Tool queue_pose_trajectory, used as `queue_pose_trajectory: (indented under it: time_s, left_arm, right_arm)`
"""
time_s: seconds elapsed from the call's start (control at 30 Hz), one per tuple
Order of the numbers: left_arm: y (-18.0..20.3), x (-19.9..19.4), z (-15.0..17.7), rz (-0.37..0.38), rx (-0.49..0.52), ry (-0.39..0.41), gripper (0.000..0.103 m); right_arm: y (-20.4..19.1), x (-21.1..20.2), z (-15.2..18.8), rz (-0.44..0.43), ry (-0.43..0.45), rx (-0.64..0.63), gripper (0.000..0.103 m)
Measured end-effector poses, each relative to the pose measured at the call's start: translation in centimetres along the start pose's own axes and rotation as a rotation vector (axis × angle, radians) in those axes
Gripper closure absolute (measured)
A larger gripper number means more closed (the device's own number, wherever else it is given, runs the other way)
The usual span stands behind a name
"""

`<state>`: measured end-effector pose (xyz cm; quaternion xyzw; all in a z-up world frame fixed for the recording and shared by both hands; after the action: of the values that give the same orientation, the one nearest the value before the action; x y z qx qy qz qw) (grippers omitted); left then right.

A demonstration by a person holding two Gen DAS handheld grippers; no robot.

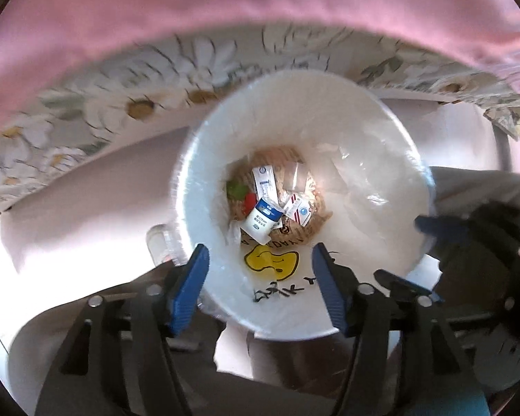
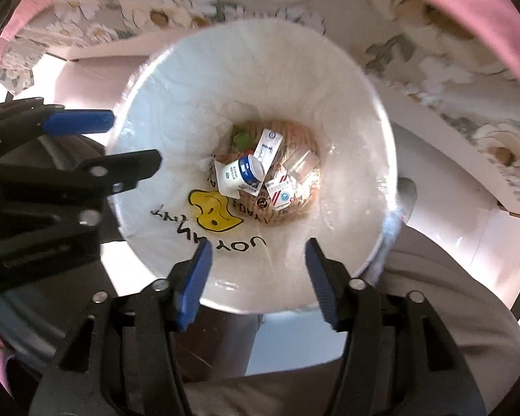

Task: Collect trash
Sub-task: 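Move both tools back over the bed toward the Lego brick and foam tube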

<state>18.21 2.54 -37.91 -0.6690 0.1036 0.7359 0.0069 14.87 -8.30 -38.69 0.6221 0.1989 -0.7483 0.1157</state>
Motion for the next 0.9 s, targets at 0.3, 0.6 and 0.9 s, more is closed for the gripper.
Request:
queue_pose_trajectory:
  time_s: [0.3, 0.6, 0.9]
  left_arm:
    - [-1.1, -10.0, -0.1, -0.010, 0.070, 0.159, 0.020]
    - [-5.1, -22.0, -4.4, -0.168, 0.114, 0.354, 0.016]
    - [-7.8, -29.7, -12.0, -0.304, 0.182, 0.449, 0.016]
  right_arm:
    - [0.9, -9.4, -0.3, 0.037, 0.126, -0.022, 0.029]
    - [1.5, -22.3, -2.8, 0.065, 0.317, -0.025, 0.029]
    - [2.3, -31.9, -8.4, 0.138, 0.446, -0.028, 0.027]
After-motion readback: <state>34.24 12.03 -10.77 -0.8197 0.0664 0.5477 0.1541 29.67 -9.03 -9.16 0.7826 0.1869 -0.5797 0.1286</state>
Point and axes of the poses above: each gripper's, at about its wrist camera, not at the fingertips, and x roughly the way its jaws point, y to its right, z to its underside, the point moved 8 cm from there along x, roughly the way its jaws point, and after that the axes turned 5 degrees about -y, right-handed, at the moved point
